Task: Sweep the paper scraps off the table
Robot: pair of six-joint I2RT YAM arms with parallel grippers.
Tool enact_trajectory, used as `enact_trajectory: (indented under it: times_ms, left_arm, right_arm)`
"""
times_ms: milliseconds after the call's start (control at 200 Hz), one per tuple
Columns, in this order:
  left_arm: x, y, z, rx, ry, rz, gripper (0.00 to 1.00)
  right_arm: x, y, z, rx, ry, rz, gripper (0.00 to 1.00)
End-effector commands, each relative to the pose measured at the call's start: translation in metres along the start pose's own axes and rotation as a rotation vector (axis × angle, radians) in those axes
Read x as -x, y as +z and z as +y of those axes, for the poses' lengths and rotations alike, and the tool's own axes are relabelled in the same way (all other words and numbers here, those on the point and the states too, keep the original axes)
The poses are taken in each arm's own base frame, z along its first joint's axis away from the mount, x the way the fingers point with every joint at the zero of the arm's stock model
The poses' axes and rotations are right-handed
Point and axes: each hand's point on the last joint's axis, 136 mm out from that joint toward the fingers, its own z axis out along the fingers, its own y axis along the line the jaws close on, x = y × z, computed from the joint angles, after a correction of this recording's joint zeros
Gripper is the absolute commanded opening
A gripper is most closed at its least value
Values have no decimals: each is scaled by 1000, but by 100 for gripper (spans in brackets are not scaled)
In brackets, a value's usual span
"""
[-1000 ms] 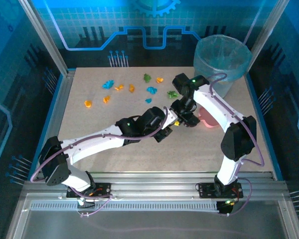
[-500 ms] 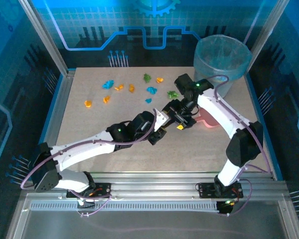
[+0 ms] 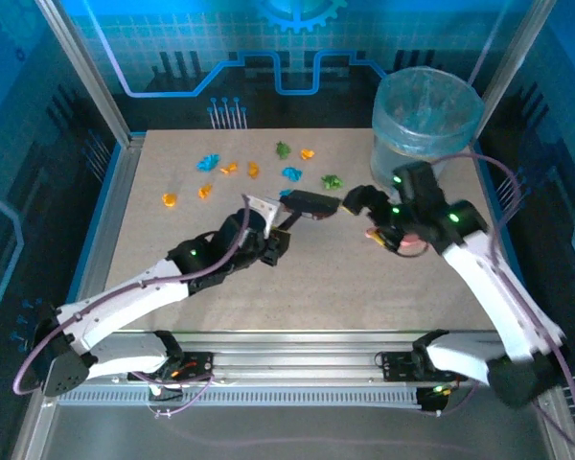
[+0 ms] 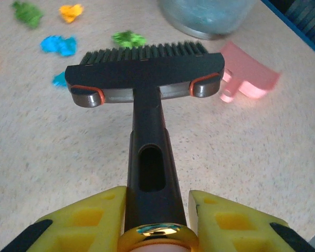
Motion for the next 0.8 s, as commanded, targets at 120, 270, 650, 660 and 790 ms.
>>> enact_trajectory:
  times_ms: [120, 270, 650, 660, 790]
  left_arm:
    - [-13, -26, 33, 26, -377, 67, 0]
    - [-27, -28, 31, 0, -400, 124, 0]
    - [-56, -37, 40, -1, -480, 145, 0]
    - [-56, -38, 40, -3, -481, 143, 0]
    - [-60, -46, 43, -2, -488, 136, 0]
  right_arm:
    - [11, -31, -104, -345, 108, -230, 95]
    - [-1, -13, -139, -504, 224, -197, 94]
    - [21, 79, -112, -678, 253, -187, 93]
    - [21, 82, -113, -685, 255, -187, 93]
    - [31, 115, -120, -729, 278, -180, 93]
